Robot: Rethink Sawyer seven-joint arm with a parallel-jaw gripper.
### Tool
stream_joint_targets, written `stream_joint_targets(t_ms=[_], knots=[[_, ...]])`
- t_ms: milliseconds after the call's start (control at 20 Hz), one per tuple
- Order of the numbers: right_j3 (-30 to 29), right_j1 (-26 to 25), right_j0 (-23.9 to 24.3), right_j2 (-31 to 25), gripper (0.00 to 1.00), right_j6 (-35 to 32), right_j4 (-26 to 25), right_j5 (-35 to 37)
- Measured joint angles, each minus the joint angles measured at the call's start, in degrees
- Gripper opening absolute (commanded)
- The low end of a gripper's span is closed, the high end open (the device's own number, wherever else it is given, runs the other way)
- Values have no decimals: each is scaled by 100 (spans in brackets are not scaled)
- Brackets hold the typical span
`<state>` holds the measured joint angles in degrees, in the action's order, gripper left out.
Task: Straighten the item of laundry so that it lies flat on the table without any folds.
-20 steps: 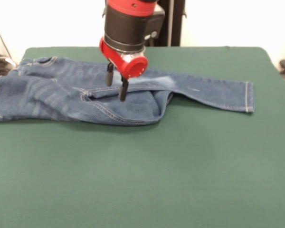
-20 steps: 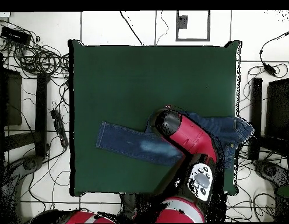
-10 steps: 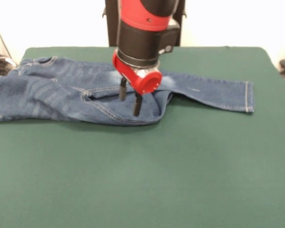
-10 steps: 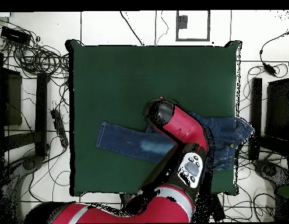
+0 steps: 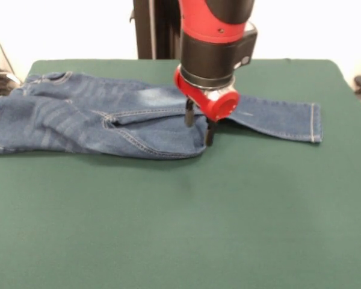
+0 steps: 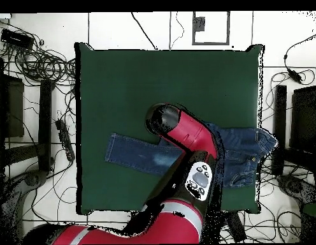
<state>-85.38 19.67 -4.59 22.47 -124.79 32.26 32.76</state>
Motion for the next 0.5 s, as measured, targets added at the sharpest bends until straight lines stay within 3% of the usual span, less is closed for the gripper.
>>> stream_joint_targets(t_ms=[500], knots=[[-208,311,176,-517,100,0,0,59]])
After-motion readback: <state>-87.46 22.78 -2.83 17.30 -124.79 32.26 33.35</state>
